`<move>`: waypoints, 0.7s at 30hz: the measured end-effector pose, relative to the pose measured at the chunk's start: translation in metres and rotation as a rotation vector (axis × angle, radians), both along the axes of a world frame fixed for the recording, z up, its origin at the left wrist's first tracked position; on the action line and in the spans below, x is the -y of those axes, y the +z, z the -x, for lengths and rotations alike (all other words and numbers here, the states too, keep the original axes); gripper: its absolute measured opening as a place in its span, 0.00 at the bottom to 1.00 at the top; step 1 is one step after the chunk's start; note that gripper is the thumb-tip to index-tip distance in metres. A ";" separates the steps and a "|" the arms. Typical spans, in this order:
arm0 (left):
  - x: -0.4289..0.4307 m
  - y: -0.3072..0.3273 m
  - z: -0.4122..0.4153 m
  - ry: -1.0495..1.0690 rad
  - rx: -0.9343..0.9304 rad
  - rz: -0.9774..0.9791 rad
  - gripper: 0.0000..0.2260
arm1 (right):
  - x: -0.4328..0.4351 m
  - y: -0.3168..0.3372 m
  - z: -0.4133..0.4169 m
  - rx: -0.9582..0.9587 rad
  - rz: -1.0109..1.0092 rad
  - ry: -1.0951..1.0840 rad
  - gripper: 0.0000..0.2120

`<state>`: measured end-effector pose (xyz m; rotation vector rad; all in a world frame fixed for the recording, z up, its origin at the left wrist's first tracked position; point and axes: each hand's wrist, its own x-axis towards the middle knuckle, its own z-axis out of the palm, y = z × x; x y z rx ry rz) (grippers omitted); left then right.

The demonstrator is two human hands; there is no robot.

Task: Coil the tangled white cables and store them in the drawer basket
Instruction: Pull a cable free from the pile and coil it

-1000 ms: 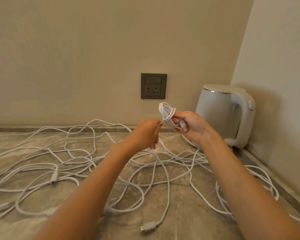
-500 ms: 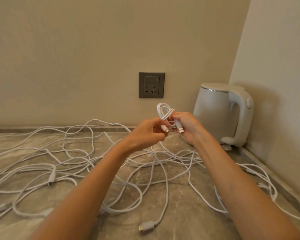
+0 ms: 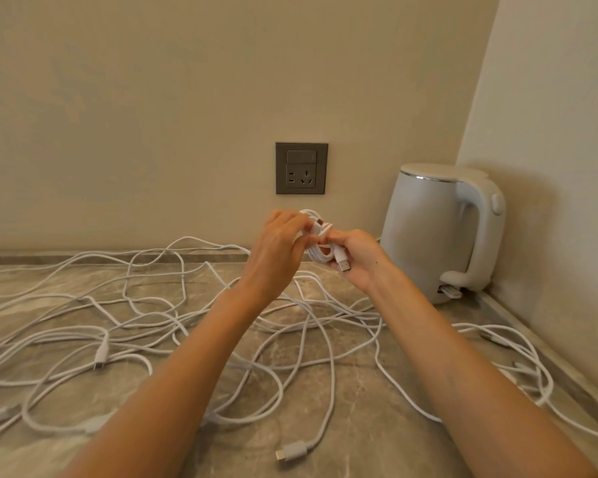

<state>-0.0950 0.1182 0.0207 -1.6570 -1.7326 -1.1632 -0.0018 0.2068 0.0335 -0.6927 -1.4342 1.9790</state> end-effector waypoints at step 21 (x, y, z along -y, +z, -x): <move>0.004 -0.002 0.003 0.193 0.242 0.111 0.08 | 0.009 -0.011 0.015 0.161 -0.216 -0.137 0.12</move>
